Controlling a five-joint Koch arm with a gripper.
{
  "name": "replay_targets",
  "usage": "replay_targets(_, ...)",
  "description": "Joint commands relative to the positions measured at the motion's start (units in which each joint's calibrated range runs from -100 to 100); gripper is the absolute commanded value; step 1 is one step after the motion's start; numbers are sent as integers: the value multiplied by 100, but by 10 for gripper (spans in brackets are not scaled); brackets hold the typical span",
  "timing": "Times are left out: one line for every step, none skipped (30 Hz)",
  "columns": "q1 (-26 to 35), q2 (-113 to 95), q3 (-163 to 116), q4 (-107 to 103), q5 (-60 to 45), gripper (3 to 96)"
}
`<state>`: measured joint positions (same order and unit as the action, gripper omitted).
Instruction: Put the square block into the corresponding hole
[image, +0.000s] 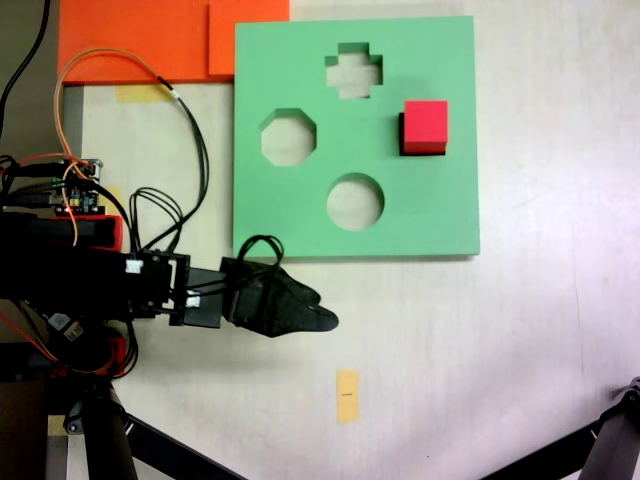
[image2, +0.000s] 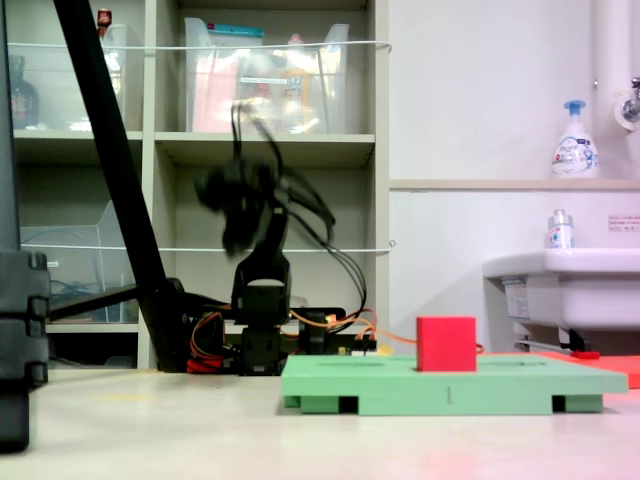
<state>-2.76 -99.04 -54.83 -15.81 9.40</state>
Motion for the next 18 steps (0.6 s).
replay_targets(-15, -96, -1696, 3204, -547, 491)
replay_targets(5, -96, -2344, 3627, -640, 489)
replay_targets(63, -96, -2852, 3704, -684, 489)
replay_targets(117, -96, -3241, 3704, -698, 490)
replay_targets(171, -96, -3630, 3695, -708, 489)
replay_targets(205, -96, -3989, 3685, -708, 489)
replay_targets(269, -96, -4378, 3666, -713, 489)
replay_targets(322, -96, -4517, 3666, -718, 489)
replay_targets(366, -96, -4517, 3656, -723, 489)
replay_targets(400, -96, -4517, 3627, -723, 489)
replay_targets(435, -96, -4517, 3492, -723, 491)
replay_targets(444, -96, -4517, 2876, -723, 498)
replay_targets(444, -96, -4517, 2424, -723, 501)
replay_targets(444, -96, -4517, 1884, -723, 501)
replay_targets(444, -96, -4517, 1509, -718, 489)
replay_targets(444, -96, -4517, 1509, -718, 466)
replay_targets(440, -96, -4517, 1509, -718, 468)
replay_targets(435, -96, -4517, 1509, -708, 481)
